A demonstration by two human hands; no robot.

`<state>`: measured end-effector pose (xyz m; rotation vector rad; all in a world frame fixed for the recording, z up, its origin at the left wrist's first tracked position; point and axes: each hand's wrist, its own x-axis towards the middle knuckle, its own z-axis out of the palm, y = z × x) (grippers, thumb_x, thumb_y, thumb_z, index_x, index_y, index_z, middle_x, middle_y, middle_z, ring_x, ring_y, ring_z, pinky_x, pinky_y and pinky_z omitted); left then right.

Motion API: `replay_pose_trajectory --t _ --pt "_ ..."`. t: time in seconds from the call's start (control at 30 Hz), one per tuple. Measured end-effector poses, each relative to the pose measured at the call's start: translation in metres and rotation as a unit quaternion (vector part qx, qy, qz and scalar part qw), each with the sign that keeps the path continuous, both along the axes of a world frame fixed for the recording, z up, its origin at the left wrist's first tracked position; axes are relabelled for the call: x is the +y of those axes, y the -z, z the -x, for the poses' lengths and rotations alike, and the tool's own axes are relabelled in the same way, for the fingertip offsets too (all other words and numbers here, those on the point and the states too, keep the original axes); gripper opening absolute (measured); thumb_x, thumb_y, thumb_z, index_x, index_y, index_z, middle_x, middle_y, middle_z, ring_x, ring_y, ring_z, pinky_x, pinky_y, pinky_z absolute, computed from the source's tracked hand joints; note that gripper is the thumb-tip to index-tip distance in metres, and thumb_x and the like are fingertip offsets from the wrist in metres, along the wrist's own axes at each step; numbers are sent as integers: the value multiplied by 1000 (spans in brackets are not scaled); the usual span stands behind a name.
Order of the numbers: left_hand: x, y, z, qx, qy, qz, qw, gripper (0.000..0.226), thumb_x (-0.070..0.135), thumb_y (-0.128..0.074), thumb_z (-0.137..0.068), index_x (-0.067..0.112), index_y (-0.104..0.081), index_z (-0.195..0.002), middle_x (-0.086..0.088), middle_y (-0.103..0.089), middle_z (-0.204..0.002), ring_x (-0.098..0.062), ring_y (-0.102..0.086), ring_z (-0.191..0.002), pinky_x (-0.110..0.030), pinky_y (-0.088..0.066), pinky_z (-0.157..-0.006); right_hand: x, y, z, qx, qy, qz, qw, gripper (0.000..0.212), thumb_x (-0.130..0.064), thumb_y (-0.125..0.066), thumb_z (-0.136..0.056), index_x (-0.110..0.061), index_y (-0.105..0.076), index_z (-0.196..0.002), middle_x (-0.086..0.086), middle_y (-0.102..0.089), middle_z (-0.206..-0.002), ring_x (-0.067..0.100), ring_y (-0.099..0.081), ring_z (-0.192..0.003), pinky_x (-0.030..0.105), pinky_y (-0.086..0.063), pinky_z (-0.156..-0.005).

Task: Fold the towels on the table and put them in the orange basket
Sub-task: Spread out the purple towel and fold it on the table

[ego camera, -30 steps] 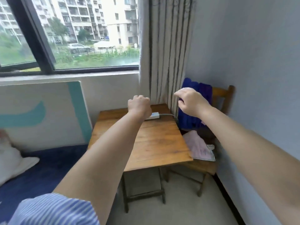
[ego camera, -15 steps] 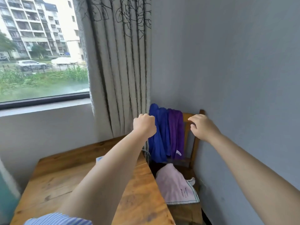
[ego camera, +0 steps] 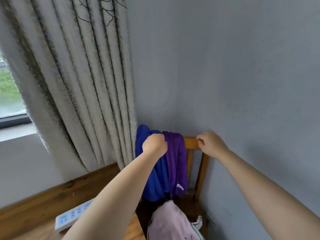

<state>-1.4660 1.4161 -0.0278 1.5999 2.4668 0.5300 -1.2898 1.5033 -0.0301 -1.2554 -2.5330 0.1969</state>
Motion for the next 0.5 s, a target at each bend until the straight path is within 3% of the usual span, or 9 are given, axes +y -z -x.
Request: replay_pose_trajectory --t 0.1,0.23,0.33,0.5 --pt "41 21 9 -10 -20 28 999 41 19 -37 -97 17 -31 -56 5 -35 -60 -10 -37 -58 -22 -23 -44 51 17 11 -27 -8 21 999 25 -10 -43 -89 -7 -64 -76 14 -67 -90 26 -60 -88 27 -37 -65" --pt "82 39 21 -49 -57 56 996 40 25 -40 -97 18 -34 -58 6 -38 -61 -14 -47 -73 -20 -26 -44 98 43 30 -59 -35 47 997 27 -21 -45 -92 -7 -66 -102 12 -68 -106 25 -60 -100 29 -44 -82" --pt "110 51 27 -80 -89 71 990 40 28 -43 -96 18 -34 -58 6 -38 -61 -11 -44 -63 -21 -27 -44 123 58 50 -58 -55 80 994 29 -27 -46 -93 -8 -65 -104 10 -67 -107 24 -60 -100 25 -39 -77" --pt "142 70 31 -81 -106 89 987 31 31 -47 -94 12 -47 -70 2 -50 -73 -18 -51 -80 -25 -33 -51 149 81 78 -38 -77 147 985 30 -27 -47 -93 -5 -63 -105 15 -63 -109 27 -57 -100 31 -44 -80"
